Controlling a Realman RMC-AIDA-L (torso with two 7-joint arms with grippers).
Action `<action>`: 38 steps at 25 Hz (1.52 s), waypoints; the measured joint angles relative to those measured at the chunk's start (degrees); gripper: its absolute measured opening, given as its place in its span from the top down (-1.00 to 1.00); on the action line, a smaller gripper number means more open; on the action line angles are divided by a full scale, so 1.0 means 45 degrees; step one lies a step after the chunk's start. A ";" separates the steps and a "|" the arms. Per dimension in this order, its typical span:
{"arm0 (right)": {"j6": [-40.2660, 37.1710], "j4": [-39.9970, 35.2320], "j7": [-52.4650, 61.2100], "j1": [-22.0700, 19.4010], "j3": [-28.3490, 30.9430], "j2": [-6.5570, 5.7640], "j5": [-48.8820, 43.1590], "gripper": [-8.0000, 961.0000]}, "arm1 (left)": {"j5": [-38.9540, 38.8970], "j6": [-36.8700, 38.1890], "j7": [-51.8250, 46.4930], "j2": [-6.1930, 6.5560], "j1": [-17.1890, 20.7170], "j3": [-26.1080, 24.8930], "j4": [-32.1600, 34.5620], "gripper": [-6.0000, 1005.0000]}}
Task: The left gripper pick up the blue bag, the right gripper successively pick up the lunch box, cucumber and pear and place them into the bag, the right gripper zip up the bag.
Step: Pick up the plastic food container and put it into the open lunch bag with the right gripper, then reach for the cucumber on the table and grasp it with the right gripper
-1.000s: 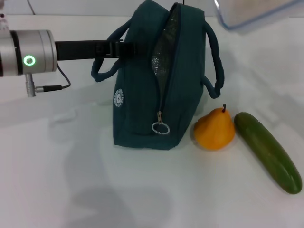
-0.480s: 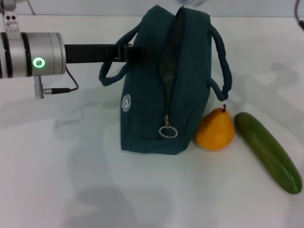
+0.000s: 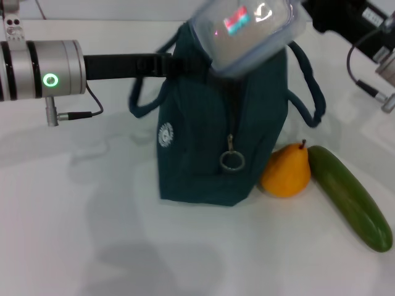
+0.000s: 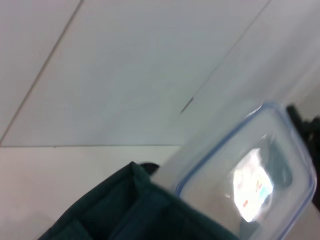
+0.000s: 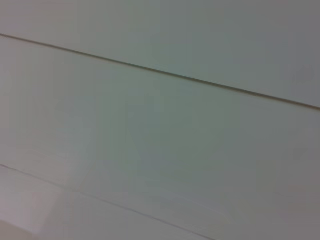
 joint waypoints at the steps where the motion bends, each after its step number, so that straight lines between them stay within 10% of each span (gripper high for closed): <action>1: 0.0104 -0.0026 -0.0031 -0.0050 -0.0076 0.0001 -0.0038 0.70 | -0.0052 -0.0078 0.0024 0.0000 0.0023 -0.0005 0.0000 0.91; 23: 0.2103 -0.0651 0.0254 0.0116 -0.1444 0.0000 -0.0058 0.67 | -0.0077 -0.0563 0.0248 0.0038 0.0026 -0.0014 -0.0010 0.91; 30: 0.1997 -0.1551 0.0432 -0.0496 -0.1525 -0.0038 -0.0023 0.15 | -0.0070 -0.0839 0.0380 0.0030 0.0075 -0.0005 -0.0009 0.91; 38: 0.1793 -0.4164 -0.0876 -0.2928 -0.1516 -0.1012 -0.1470 -0.21 | -0.0121 -0.0865 0.0394 0.0040 0.0328 -0.0018 -0.0008 0.91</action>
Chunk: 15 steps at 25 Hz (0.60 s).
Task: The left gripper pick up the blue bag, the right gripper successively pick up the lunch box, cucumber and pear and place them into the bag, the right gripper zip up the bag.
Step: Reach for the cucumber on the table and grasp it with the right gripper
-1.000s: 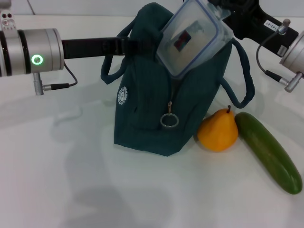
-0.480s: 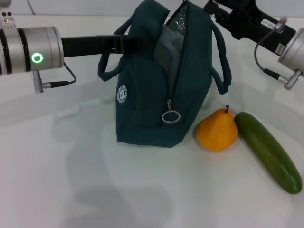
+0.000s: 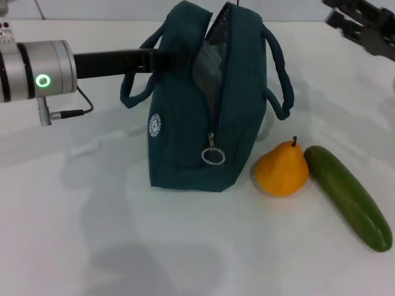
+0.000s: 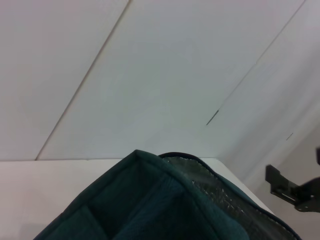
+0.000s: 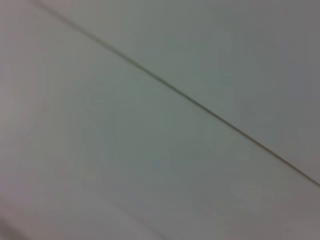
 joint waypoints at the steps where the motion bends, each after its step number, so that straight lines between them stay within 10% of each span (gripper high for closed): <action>1: -0.0101 -0.0226 -0.0247 -0.0145 0.0002 -0.0237 -0.0609 -0.26 | -0.0007 0.0000 0.0000 0.0000 0.0038 -0.0001 -0.0001 0.91; 8: -0.0728 -0.1285 -0.1544 -0.0583 0.0112 -0.1820 -0.3279 -0.71 | -0.0002 -0.0091 0.0031 -0.0003 0.0322 -0.0007 0.0000 0.91; 15: -0.1372 -0.3555 -0.1145 -0.0955 0.0469 -0.2357 -0.5697 -0.82 | 0.0044 -0.0231 0.0041 -0.0004 0.0409 -0.0021 -0.0009 0.91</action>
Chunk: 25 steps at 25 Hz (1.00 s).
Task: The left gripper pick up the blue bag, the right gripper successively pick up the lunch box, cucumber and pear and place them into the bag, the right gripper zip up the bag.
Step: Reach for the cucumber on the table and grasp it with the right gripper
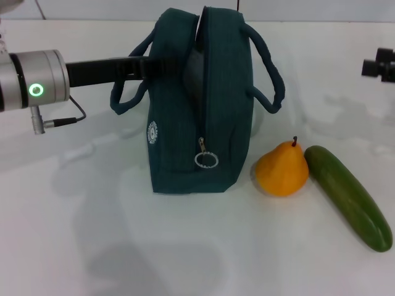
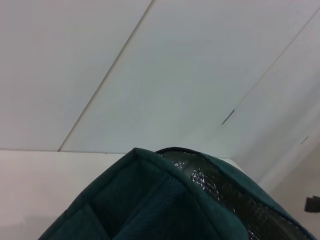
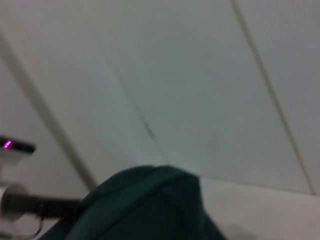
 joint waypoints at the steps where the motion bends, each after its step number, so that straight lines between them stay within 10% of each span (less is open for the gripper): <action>1: -0.0272 -0.0170 0.0096 0.0042 0.0146 -0.0011 -0.0386 -0.82 | 0.0005 -0.0001 0.0001 0.0000 0.0001 0.0001 -0.0005 0.91; 16: -0.2953 -0.3826 0.7427 0.1844 0.1922 0.0022 -0.7498 -0.80 | 0.0004 -0.0118 -0.0016 0.0018 -0.0107 0.0002 -0.0362 0.91; 25: -0.4363 -0.5592 0.9703 0.4105 0.1856 0.1579 -1.2990 -0.79 | 0.0022 -0.0139 -0.0016 0.0020 -0.0133 0.0002 -0.0364 0.91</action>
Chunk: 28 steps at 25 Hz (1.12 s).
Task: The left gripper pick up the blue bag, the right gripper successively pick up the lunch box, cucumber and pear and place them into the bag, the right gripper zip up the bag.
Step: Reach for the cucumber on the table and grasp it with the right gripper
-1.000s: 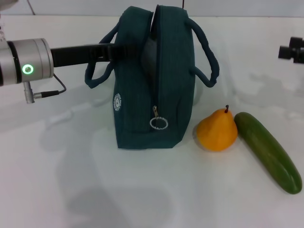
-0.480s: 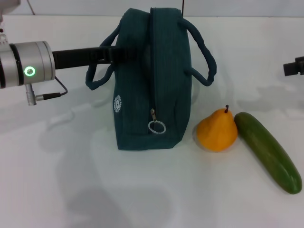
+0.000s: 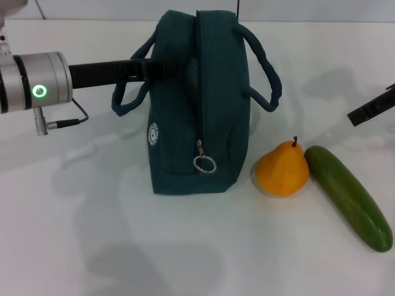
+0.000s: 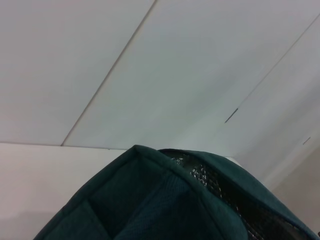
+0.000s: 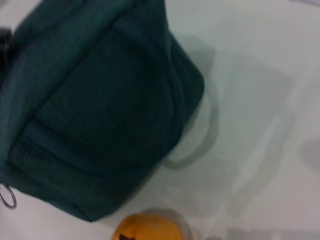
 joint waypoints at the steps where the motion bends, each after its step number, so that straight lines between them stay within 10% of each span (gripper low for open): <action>1: -0.0150 -0.0026 0.0096 0.0275 -0.0008 0.0175 -0.0403 -0.79 | 0.0002 0.0000 0.0006 0.0000 0.0000 0.0000 0.0000 0.91; 11: -0.0789 0.0152 0.0667 0.1923 -0.1152 0.1502 -0.3286 -0.79 | 0.0000 0.0000 0.0142 0.0000 0.0053 -0.0001 -0.0016 0.91; 28: -0.0198 0.1631 0.1337 0.1647 -0.2591 0.1704 -0.3302 -0.78 | -0.0089 -0.0011 0.0212 -0.0033 -0.0021 0.0032 -0.0156 0.91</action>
